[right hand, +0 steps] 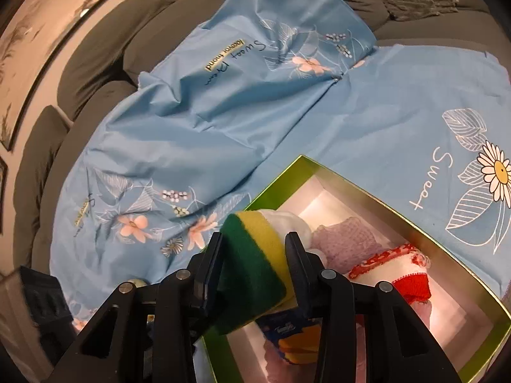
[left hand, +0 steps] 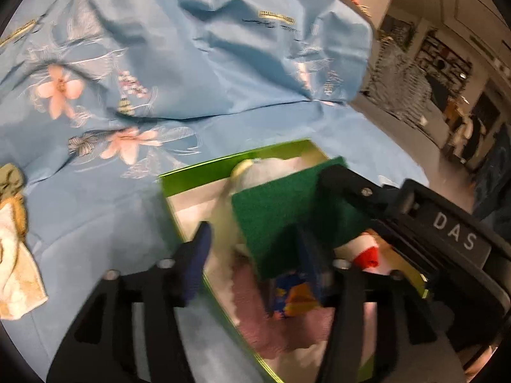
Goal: Organize soft objects
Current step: 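Lower the sponge into the green box and open the right gripper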
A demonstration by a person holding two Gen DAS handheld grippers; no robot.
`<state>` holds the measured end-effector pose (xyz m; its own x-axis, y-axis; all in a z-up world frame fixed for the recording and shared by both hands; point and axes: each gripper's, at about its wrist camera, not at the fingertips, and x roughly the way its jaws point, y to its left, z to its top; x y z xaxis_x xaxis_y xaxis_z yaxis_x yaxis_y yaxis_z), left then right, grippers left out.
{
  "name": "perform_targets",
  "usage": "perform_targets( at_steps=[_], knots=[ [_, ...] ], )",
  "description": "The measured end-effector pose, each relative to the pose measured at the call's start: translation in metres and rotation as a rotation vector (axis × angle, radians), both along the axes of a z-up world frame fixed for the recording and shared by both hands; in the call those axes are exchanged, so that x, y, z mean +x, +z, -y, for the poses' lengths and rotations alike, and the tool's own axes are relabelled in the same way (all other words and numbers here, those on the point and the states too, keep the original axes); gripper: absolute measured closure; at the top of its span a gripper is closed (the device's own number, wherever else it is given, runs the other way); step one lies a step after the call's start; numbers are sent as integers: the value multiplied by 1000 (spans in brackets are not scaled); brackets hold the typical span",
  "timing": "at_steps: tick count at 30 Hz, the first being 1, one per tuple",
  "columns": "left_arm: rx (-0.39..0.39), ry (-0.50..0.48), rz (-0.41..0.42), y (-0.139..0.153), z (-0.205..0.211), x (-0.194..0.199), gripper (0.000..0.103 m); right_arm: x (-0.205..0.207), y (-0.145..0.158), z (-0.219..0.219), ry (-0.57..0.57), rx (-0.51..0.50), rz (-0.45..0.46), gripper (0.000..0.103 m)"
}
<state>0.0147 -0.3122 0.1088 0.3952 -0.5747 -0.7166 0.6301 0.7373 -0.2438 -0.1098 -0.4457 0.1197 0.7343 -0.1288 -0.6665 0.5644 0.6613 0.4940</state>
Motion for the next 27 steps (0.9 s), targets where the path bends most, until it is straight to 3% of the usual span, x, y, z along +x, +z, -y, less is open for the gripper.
perform_targets(
  at_steps=[6,9,14,16,21,24,27],
  knots=[
    [-23,75,-41,-1,-21,9,27,11,-3,-13,64,4,-9,61],
    [-7,82,-20,2,-28,6,22,20,-1,-22,93,-14,-4,61],
    [-5,133,-34,-1,-37,12,25,23,-1,-30,63,-41,-22,61],
    [-15,112,-48,-2,-34,13,34,21,-3,-26,65,0,5,61],
    [-24,124,13,3,-26,14,76,8,4,-17,37,23,79,61],
    [-31,78,-48,-4,-14,19,76,9,5,-16,50,38,96,61],
    [3,91,-21,-7,-9,18,77,15,1,-19,55,31,49,61]
  ],
)
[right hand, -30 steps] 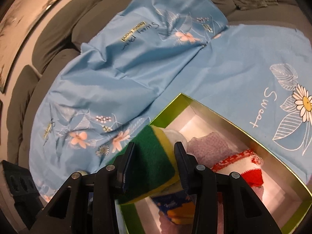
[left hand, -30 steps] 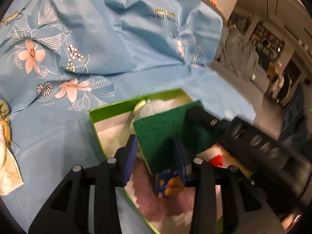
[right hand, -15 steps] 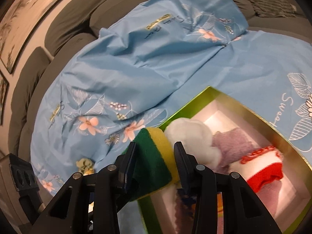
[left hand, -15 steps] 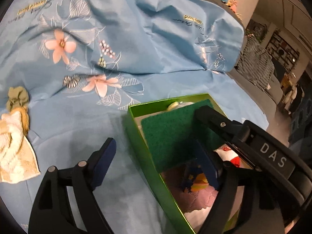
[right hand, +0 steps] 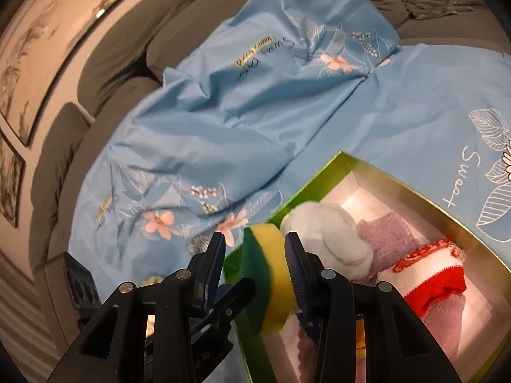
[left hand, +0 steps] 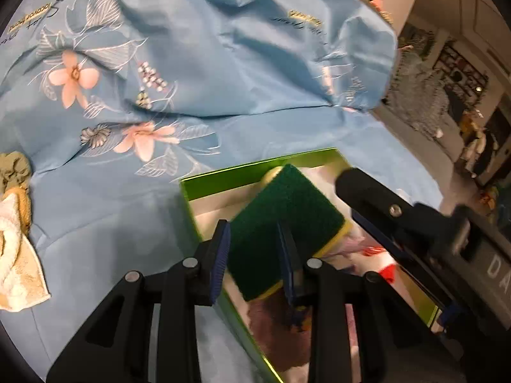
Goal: Organize soft objects
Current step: 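Lower the sponge into the green box and open the right gripper, then move the right gripper to the white-and-beige towel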
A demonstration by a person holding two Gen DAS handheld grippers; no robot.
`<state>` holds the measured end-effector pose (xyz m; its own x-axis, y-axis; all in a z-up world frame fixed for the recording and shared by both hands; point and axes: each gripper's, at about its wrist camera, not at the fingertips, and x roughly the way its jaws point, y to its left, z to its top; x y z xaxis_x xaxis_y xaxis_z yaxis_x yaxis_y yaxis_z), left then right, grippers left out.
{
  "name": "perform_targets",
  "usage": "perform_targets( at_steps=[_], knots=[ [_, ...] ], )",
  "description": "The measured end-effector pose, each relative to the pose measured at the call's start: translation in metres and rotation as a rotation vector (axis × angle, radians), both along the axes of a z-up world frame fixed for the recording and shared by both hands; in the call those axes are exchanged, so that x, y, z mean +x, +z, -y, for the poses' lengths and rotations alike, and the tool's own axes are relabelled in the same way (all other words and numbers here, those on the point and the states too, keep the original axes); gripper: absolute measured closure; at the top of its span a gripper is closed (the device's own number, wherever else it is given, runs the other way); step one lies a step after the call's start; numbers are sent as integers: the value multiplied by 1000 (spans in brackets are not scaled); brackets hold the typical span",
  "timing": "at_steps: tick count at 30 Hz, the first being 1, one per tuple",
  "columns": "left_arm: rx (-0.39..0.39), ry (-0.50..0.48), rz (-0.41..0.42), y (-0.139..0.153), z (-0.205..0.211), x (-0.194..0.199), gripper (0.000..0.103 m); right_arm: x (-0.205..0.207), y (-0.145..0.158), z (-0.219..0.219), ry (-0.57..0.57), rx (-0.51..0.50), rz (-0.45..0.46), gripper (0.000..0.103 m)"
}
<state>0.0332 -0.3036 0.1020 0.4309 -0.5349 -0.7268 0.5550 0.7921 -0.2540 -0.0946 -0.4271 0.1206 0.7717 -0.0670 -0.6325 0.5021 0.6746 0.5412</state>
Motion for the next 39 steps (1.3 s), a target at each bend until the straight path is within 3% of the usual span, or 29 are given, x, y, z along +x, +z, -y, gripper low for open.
perform_targets(
  at_steps=[5,11,15,19,23,26,28,30,35,39],
  knots=[
    [43,36,-41,-9,-2,11,78,5,-6,-2,8,12,-30,61],
    [-34,40,-91,1,-20,11,70,14,-18,-5,56,50,-59,61],
    [-25,98,-73,8,-41,8,68,22,-28,-12,96,87,-71,61],
    [-49,161,-71,8,-81,6,65,27,-26,-26,123,34,-101,61],
    [-57,227,-74,3,-128,1,42,21,-12,-39,98,-59,-98,61],
    [-35,299,-59,-5,-175,-8,33,17,-3,-49,108,-76,-67,61],
    [-28,347,-58,-11,-208,-14,27,17,2,-60,126,-91,-49,52],
    [-30,401,-69,-17,-237,-18,25,18,8,-77,159,-111,-21,34],
    [-40,517,-95,-36,-304,-30,24,33,10,-127,267,-130,15,15],
    [-76,605,-121,-49,-341,-34,24,60,-10,-176,373,-124,-51,13]
  ],
)
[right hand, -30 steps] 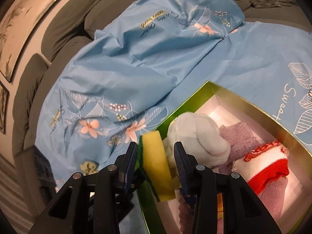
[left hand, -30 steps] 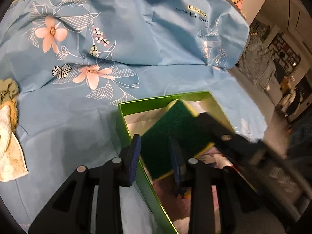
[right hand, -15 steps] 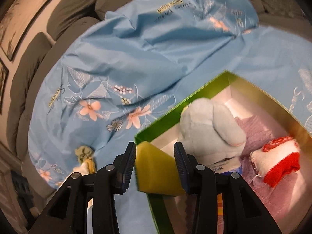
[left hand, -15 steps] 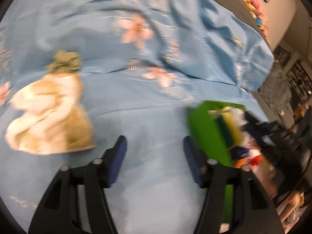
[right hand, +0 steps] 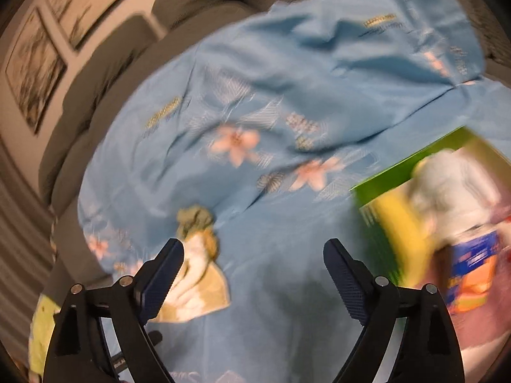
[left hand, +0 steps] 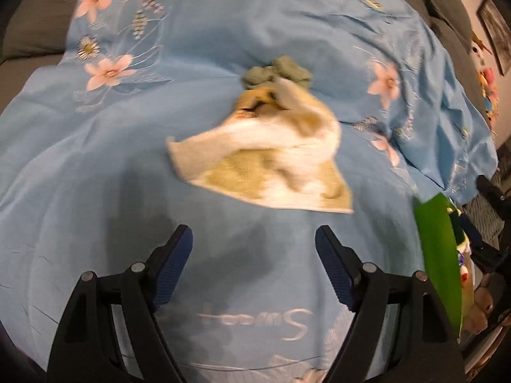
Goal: Organize soft objects
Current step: 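Move the right gripper to the white-and-beige towel, then grasp the white-and-beige towel with the right gripper and lift it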
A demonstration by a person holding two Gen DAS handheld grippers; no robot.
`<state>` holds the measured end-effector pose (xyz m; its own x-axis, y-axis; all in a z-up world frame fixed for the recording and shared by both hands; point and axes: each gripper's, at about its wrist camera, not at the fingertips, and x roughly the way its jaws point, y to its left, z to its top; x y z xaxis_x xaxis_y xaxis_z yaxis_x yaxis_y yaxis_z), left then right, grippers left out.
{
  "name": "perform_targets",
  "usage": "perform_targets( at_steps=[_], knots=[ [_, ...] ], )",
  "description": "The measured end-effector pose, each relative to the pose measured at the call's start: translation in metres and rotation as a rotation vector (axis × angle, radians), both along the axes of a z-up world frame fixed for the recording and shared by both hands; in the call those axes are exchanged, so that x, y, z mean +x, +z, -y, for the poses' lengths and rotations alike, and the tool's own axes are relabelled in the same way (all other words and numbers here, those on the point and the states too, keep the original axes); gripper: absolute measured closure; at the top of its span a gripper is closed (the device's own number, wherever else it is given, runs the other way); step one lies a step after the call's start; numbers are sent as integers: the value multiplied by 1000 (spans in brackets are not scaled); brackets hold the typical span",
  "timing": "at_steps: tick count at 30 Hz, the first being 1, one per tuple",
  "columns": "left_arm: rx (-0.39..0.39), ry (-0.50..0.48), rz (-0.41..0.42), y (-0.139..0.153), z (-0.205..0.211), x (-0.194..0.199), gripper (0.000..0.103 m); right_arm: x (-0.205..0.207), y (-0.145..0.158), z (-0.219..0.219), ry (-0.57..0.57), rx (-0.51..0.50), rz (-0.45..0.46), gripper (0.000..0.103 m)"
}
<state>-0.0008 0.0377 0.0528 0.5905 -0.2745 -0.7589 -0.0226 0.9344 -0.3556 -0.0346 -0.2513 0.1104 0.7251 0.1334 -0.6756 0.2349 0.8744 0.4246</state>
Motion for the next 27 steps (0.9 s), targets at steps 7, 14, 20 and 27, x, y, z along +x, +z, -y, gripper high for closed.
perform_targets(
  at_steps=[7,14,20,27],
  knots=[
    [-46,104,-12,-3,-41,3,19,57,-38,-71,168,0,-158,13],
    [-85,150,-5,2,-69,4,19,125,-85,-135,236,-39,-274,13],
    [-162,184,-40,0,-88,4,19,127,-108,-133,214,41,-276,70],
    [-200,194,-37,1,-91,2,19,76,-41,-120,195,-118,-154,79]
  ],
)
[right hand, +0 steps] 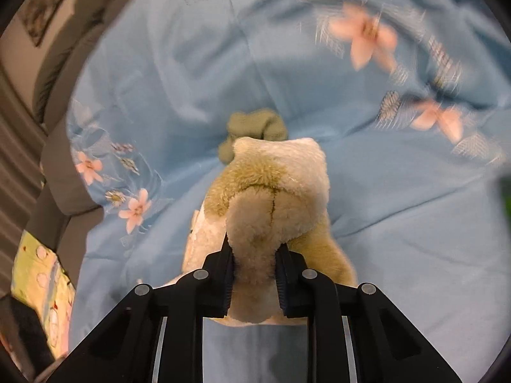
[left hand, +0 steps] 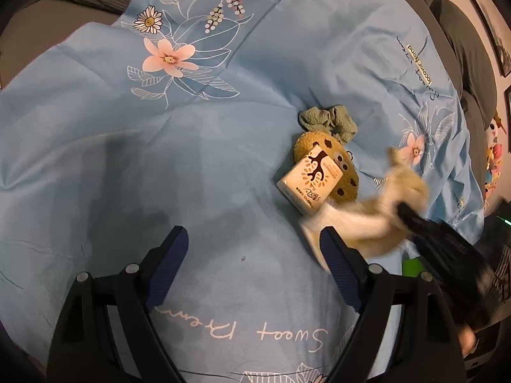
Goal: Organize soft objects
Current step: 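Grasp the white-and-beige towel with the right gripper and lift it, then carry the towel toward the green box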
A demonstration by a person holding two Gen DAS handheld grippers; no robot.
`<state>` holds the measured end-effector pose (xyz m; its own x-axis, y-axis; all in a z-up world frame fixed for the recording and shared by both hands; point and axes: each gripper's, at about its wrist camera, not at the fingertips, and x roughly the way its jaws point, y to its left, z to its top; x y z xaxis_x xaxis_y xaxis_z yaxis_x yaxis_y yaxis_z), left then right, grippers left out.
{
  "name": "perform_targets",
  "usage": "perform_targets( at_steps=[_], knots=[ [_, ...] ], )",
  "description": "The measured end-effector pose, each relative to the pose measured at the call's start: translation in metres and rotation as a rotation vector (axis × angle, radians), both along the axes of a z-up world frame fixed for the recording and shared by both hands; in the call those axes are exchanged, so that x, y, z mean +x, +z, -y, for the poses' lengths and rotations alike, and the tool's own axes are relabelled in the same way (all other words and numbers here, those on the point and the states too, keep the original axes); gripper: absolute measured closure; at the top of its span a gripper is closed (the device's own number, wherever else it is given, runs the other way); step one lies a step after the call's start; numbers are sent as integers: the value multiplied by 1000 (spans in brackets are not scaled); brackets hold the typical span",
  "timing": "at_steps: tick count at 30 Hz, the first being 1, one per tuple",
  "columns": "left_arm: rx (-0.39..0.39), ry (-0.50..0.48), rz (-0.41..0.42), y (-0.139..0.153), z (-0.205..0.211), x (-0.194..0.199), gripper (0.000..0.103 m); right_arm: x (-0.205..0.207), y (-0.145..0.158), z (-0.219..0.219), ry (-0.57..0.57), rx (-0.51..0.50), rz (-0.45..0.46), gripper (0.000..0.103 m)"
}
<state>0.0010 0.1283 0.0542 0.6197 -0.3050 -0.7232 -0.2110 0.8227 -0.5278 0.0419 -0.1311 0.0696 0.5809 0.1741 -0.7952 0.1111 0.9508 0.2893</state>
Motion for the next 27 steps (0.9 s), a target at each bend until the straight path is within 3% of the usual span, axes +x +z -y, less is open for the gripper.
perform_targets(
  at_steps=[5,7,9,14,19,22,24,27],
  knots=[
    [6,-1,-10,-2,4,1,19,-44,39,1,-30,-191,126,79],
    [13,-15,-10,-3,8,1,19,-56,31,-9,-25,-306,132,79],
    [28,-35,-8,-3,15,0,19,-65,11,-15,11,-349,62,79],
    [70,-99,4,-1,34,-6,19,-86,-35,-12,64,-168,-124,79],
    [74,-149,9,-4,50,-8,19,-92,-31,-2,94,-99,-146,79],
    [59,-187,1,-7,60,-9,19,-99,-24,4,98,-24,-178,66],
    [63,-205,7,-6,65,-10,19,-106,-14,8,104,23,-170,47],
    [65,-228,24,-2,70,-13,19,-115,2,15,87,38,-147,33]
  ],
)
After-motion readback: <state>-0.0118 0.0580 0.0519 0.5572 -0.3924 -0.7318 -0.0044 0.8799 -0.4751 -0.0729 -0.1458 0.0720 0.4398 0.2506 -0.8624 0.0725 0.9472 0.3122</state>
